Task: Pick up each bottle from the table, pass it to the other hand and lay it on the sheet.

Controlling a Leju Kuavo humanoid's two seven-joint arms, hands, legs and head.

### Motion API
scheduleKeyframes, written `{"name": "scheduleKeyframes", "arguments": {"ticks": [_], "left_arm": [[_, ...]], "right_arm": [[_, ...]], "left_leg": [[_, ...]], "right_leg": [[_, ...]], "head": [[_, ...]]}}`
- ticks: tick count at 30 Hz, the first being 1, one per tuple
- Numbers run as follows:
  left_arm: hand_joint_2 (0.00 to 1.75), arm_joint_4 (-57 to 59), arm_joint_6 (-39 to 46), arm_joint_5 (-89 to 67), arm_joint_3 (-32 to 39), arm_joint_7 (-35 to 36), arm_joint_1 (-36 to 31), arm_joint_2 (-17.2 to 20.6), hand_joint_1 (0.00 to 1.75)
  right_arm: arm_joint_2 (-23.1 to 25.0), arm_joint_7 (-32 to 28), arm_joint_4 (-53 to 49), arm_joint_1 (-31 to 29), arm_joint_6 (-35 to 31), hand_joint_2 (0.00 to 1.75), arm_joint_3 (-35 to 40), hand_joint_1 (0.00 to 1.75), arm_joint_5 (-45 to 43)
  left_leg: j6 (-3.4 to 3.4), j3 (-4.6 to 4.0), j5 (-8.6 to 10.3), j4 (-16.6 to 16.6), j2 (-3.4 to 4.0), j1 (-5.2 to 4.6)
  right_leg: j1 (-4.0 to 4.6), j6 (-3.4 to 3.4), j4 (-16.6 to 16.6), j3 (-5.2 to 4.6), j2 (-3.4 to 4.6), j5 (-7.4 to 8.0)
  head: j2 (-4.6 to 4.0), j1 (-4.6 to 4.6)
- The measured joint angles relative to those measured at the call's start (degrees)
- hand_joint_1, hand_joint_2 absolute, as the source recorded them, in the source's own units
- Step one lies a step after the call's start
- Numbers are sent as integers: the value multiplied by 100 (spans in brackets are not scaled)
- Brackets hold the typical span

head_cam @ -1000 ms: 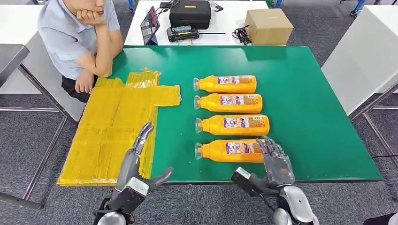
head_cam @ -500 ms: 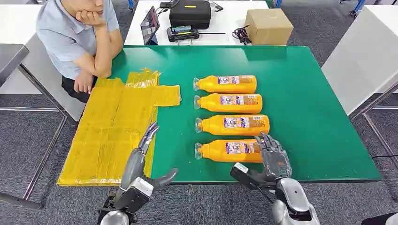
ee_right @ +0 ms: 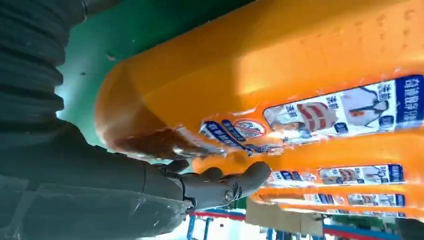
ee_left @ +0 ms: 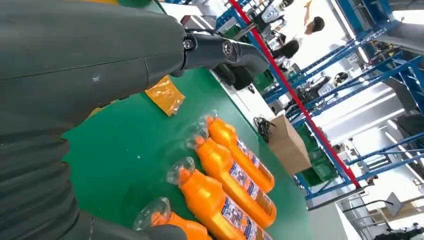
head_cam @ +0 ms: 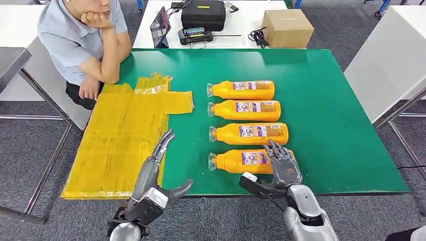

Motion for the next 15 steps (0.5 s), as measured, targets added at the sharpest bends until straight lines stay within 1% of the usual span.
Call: {"name": "scheduleKeyframes", "arguments": {"ticks": [5,15], "left_arm": [[175,66,-13,-2,-62,0,-59,13,0],[175,142,-7,-2,-129,0,-114,33,0]], "right_arm": [[-22,0,307,-229,-9,175,64,0,-50],[-46,107,652,-463,-70,175,236,0,94]], "left_leg": [[0,2,0,0,1,0],[0,15,0,0,6,1]], "right_leg": [[0,0,0,0,0,0],[1,0,0,12,6,1]], "head": [[0,-2],[0,-2]]}}
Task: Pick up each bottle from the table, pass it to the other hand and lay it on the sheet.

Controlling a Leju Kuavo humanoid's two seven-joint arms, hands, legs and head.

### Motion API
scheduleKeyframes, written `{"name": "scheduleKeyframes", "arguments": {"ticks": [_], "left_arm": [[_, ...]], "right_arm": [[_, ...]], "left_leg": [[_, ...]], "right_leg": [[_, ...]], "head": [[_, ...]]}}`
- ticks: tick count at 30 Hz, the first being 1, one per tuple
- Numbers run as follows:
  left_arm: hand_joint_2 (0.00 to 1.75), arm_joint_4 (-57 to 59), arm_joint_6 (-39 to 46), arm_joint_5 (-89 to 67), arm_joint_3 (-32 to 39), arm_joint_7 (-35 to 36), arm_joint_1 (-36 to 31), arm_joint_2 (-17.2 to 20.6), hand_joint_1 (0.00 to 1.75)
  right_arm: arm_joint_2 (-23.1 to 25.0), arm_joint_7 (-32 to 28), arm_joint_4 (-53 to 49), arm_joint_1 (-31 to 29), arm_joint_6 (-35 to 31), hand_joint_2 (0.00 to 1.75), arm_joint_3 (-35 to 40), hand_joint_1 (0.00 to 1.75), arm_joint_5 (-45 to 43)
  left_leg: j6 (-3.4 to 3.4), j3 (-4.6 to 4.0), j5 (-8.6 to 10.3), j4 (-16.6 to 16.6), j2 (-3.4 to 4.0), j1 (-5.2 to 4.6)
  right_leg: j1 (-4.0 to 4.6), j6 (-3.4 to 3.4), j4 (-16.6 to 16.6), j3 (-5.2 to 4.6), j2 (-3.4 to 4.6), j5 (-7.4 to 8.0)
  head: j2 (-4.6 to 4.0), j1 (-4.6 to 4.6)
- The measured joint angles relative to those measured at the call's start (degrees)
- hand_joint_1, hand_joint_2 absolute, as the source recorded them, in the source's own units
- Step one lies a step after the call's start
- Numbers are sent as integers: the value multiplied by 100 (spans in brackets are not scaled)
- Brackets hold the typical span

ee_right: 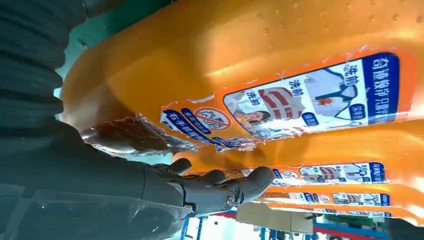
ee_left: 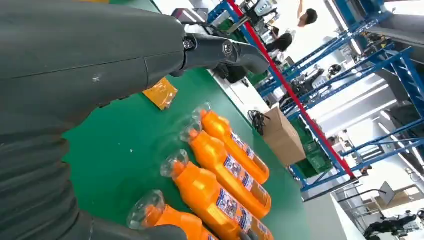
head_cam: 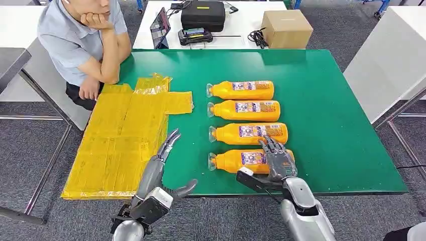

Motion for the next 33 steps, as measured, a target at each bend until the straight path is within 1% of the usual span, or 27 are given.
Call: {"name": "scheduleKeyframes", "arguments": {"ticks": [10,11,12,13,19,33], "left_arm": [[175,0,9,0,-2,0,1,2,0],[175,0,9,0,-2,0,1,2,0],[175,0,9,2,-2,0,2,2,0],[175,0,9,0,-2,0,2,2,0],[175,-2,11,46,17,0,5,2,0],[175,-2,9,85,74,-66,7,2,0]], "right_arm": [[-83,-26,-13,23,103,175,277,2,-18],[-105,-28,-37,37,122,175,312,94,-41],[-122,-28,-53,45,129,175,335,94,-55],[-142,-28,-66,54,142,175,367,175,-59],[-334,-46,-194,175,315,175,542,175,-247],[-699,-46,-219,143,518,175,673,175,-619]], "left_leg": [[0,15,0,0,1,0],[0,16,-1,0,1,0],[0,16,-1,0,1,0],[0,17,-1,0,1,0],[0,17,-1,0,0,0],[0,24,-1,1,-6,-1]], "right_leg": [[0,0,0,12,2,0],[0,0,0,13,2,0],[0,0,0,14,2,0],[0,0,0,14,2,0],[0,0,0,15,2,0],[-1,0,-2,22,-1,0]], "head": [[0,0],[0,0],[0,2],[0,0],[0,0],[0,0]]}}
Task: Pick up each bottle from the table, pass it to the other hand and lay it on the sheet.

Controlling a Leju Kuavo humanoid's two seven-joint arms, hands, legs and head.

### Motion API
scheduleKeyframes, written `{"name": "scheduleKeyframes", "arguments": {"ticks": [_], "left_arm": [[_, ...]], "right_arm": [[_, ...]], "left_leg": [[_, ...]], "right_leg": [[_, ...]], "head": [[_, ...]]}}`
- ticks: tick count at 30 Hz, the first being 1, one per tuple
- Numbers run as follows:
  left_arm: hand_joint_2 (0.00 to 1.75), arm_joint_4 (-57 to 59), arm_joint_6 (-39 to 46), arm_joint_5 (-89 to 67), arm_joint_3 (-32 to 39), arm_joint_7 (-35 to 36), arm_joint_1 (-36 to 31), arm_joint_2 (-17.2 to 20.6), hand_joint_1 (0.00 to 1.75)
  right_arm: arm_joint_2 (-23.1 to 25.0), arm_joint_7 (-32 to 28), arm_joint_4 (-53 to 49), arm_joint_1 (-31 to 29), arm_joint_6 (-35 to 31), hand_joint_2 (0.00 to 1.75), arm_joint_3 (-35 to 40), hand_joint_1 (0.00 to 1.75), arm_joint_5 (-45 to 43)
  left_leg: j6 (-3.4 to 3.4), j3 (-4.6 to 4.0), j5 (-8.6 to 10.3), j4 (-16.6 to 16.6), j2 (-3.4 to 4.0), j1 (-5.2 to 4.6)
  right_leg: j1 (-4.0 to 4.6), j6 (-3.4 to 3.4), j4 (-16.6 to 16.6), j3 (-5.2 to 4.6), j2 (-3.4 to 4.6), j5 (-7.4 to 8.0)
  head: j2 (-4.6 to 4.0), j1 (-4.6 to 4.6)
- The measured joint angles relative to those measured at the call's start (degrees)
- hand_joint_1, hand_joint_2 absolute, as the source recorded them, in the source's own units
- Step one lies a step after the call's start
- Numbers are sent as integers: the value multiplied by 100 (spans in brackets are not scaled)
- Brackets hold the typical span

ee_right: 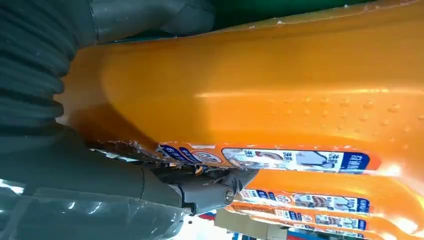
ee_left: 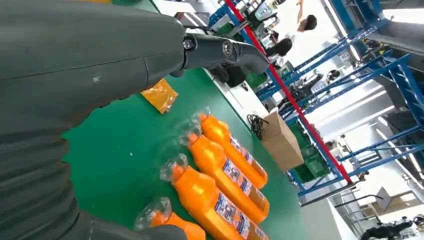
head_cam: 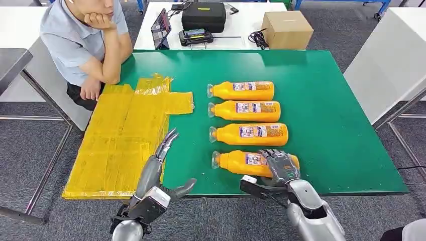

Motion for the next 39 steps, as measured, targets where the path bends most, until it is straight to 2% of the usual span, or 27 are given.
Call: {"name": "scheduleKeyframes", "arguments": {"ticks": [5,7,11,17,19,29,39], "left_arm": [[175,0,0,61,9,-22,0,0,0],[175,0,-2,118,18,-44,0,0,0],[175,22,-77,654,33,-33,-15,-2,0],[175,190,-448,1983,44,603,-74,-2,0],[175,315,-551,2342,46,772,-127,-2,0],[175,1017,-839,3532,103,1375,-329,-2,0],[175,1799,-1460,4192,92,1381,-547,-9,0]], "right_arm": [[-81,11,4,6,48,175,9,175,-142],[-109,-99,13,48,166,175,-37,175,-451],[-199,-658,7,100,599,175,-392,175,-2025],[-236,-887,-321,336,1049,175,-643,175,-3284],[-234,-900,-437,404,1130,175,-667,175,-3492],[-192,-1045,-645,346,1338,175,-678,175,-3912],[177,-1222,-518,-109,1563,175,-518,175,-4426]], "left_leg": [[0,6,0,0,0,0],[1,12,-1,0,0,0],[9,53,-28,-1,5,0],[-1,101,-56,-2,28,4],[-1,100,-53,-1,36,5],[2,93,-49,-2,38,4],[7,53,-33,0,30,3]], "right_leg": [[0,0,-1,2,0,0],[0,0,-3,-1,0,0],[1,2,-11,-11,4,-10],[6,7,-13,46,31,-23],[6,6,-12,79,44,-19],[4,7,-10,79,47,-18],[3,9,-3,52,42,-17]], "head": [[0,0],[0,2],[0,2],[0,2],[0,2],[0,2],[0,0]]}}
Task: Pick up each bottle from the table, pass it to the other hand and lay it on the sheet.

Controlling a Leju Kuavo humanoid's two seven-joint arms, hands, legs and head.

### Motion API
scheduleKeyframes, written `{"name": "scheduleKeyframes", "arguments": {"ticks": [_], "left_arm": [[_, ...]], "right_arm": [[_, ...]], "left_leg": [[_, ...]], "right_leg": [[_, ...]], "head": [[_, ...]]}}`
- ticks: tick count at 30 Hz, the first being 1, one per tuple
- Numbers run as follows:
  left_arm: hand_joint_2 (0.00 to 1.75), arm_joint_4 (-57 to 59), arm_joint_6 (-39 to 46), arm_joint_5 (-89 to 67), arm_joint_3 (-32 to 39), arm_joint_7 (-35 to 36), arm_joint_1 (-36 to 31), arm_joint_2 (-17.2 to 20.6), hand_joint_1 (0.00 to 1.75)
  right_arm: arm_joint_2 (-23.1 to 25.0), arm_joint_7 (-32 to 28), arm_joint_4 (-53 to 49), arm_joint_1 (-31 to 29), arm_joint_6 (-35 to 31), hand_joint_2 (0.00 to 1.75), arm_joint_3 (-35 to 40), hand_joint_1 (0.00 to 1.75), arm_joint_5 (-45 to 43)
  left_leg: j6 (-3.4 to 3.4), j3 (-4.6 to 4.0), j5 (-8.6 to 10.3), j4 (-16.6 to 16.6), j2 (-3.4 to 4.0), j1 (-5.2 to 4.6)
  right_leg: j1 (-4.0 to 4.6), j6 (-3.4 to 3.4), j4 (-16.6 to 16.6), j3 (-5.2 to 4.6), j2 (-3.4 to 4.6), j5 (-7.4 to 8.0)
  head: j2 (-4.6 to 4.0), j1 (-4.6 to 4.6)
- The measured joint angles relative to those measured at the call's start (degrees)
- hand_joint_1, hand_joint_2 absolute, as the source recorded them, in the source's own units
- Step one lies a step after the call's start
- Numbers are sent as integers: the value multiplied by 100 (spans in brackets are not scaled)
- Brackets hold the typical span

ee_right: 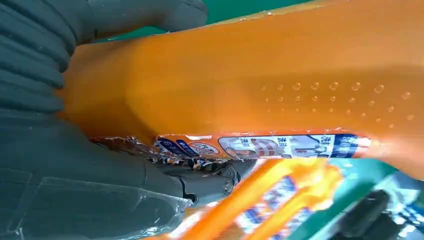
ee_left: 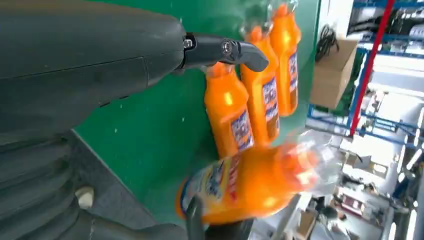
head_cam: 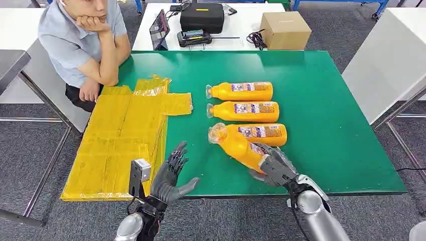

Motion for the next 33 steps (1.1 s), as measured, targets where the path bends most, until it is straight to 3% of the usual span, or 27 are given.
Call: {"name": "scheduleKeyframes", "arguments": {"ticks": [16,23,33], "left_arm": [[175,1226,-247,656,-282,-188,-681,-9,0],[175,1340,904,695,-337,-505,-873,-11,0],[175,1300,1521,831,-326,-518,-983,-11,0]], "right_arm": [[369,-107,551,-669,28,175,726,175,-186],[673,61,636,-716,-290,175,1084,175,340],[977,183,636,-720,-514,175,1362,175,607]], "left_leg": [[0,-42,2,1,-7,0],[-2,-46,4,1,-10,3],[-2,-51,4,1,-9,0]], "right_leg": [[-1,2,2,-37,-8,0],[1,2,5,-43,-11,0],[-2,2,6,-48,-11,0]], "head": [[0,2],[0,2],[0,2]]}}
